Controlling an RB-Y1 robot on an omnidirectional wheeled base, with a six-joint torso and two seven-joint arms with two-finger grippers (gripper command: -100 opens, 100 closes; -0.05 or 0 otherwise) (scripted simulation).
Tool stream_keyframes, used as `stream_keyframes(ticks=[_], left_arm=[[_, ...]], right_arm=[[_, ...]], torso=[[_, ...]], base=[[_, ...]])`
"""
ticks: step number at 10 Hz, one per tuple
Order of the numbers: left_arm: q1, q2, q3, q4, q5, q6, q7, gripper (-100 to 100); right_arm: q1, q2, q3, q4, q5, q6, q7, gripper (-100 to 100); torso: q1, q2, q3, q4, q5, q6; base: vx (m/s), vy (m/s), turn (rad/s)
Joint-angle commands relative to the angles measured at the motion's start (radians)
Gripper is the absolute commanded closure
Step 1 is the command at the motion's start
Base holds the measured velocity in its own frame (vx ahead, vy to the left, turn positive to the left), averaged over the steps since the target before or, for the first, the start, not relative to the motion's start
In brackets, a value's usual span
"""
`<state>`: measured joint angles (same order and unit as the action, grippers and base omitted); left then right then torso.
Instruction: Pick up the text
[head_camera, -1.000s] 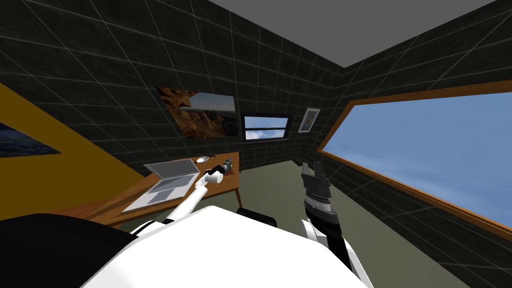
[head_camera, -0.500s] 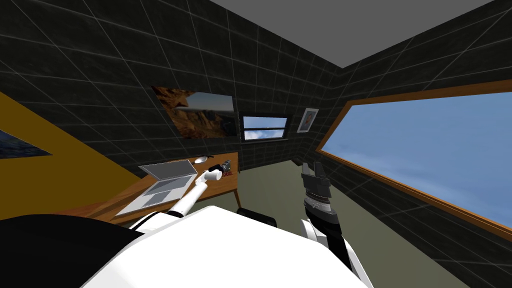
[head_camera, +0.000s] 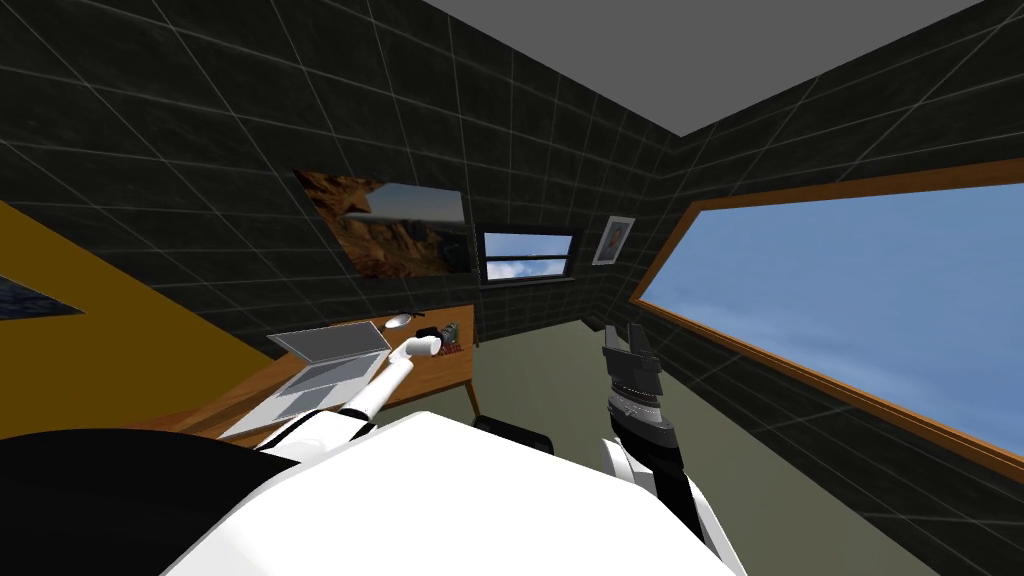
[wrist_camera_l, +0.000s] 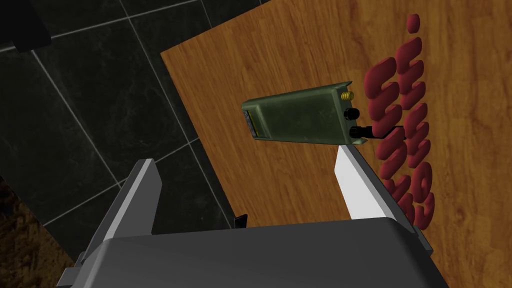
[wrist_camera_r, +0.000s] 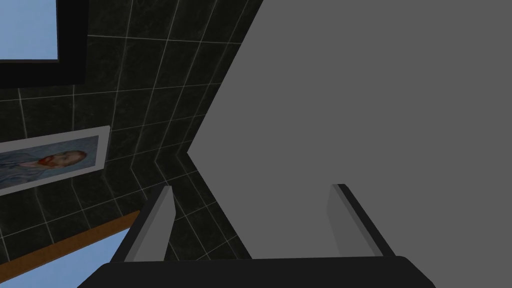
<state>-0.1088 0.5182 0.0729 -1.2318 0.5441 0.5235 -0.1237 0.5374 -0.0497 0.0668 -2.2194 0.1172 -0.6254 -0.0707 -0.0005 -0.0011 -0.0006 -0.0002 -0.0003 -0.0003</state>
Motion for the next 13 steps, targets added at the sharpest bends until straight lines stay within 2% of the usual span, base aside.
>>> stream_keyframes(ticks=[1, 2, 3, 4, 5, 6, 7, 8, 9, 10, 11, 12, 13], left_arm=[[-0.015, 0.015, 0.001, 0.050, 0.016, 0.033, -0.004, -100], [-0.015, 0.015, 0.001, 0.059, 0.016, 0.033, -0.004, -100], [-0.045, 0.040, 0.007, 0.096, 0.035, 0.086, -0.006, -100], [-0.045, 0.040, 0.007, 0.122, 0.035, 0.093, -0.006, -100], [-0.073, 0.065, 0.013, 0.158, 0.054, 0.134, -0.009, -100], [-0.073, 0.065, 0.013, 0.184, 0.054, 0.152, -0.009, -100], [-0.100, 0.090, 0.020, 0.225, 0.073, 0.184, -0.011, -100], [-0.100, 0.090, 0.020, 0.245, 0.073, 0.210, -0.011, -100], [-0.127, 0.114, 0.026, 0.283, 0.090, 0.240, -0.014, -100], [-0.127, 0.114, 0.026, 0.304, 0.090, 0.265, -0.014, -100], [-0.151, 0.138, 0.033, 0.329, 0.106, 0.299, -0.017, -100], [-0.151, 0.138, 0.033, 0.360, 0.106, 0.319, -0.017, -100], [-0.175, 0.161, 0.040, 0.392, 0.121, 0.350, -0.020, -100]], right_arm=[[0.000, 0.000, 0.000, 0.000, 0.000, 0.000, 0.000, 0], [0.000, 0.000, 0.000, 0.000, 0.000, 0.000, 0.000, 0], [0.000, 0.000, 0.000, 0.000, 0.000, 0.000, 0.000, 0], [0.000, 0.000, 0.000, 0.000, 0.000, 0.000, 0.000, 0], [0.000, 0.000, 0.000, 0.000, 0.000, 0.000, 0.000, 0], [0.000, 0.000, 0.000, 0.000, 0.000, 0.000, 0.000, 0], [0.000, 0.000, 0.000, 0.000, 0.000, 0.000, 0.000, 0], [0.000, 0.000, 0.000, 0.000, 0.000, 0.000, 0.000, 0], [0.000, 0.000, 0.000, 0.000, 0.000, 0.000, 0.000, 0], [0.000, 0.000, 0.000, 0.000, 0.000, 0.000, 0.000, 0], [0.000, 0.000, 0.000, 0.000, 0.000, 0.000, 0.000, 0], [0.000, 0.000, 0.000, 0.000, 0.000, 0.000, 0.000, 0], [0.000, 0.000, 0.000, 0.000, 0.000, 0.000, 0.000, 0]], torso=[[0.000, 0.000, 0.000, 0.000, 0.000, 0.000], [0.000, 0.000, 0.000, 0.000, 0.000, 0.000], [0.000, 0.001, 0.000, 0.000, 0.000, 0.000], [0.000, 0.000, 0.000, 0.000, 0.000, 0.000], [0.000, 0.000, 0.000, 0.000, 0.000, 0.000], [0.000, -0.001, 0.000, 0.000, 0.000, 0.000], [0.000, -0.001, 0.000, 0.000, 0.000, 0.000], [0.000, -0.001, -0.001, 0.000, 0.000, 0.000], [0.000, -0.001, -0.001, 0.000, 0.000, 0.000], [0.000, -0.001, -0.001, 0.000, 0.000, 0.000], [0.000, -0.001, -0.001, 0.000, 0.000, 0.000], [0.000, -0.001, -0.001, 0.000, 0.000, 0.000], [0.000, -0.001, -0.001, 0.000, 0.000, 0.000]], base=[[0.022, -0.012, -0.021], [0.009, -0.006, 0.003], [0.014, -0.011, -0.035], [0.022, -0.008, -0.023], [0.035, -0.013, -0.027], [0.031, -0.011, -0.019], [0.037, -0.010, -0.039], [0.032, -0.004, -0.018], [0.037, -0.003, -0.049], [0.033, -0.001, -0.021], [0.038, -0.010, -0.030], [0.034, -0.007, -0.025], [0.040, -0.014, -0.046]])
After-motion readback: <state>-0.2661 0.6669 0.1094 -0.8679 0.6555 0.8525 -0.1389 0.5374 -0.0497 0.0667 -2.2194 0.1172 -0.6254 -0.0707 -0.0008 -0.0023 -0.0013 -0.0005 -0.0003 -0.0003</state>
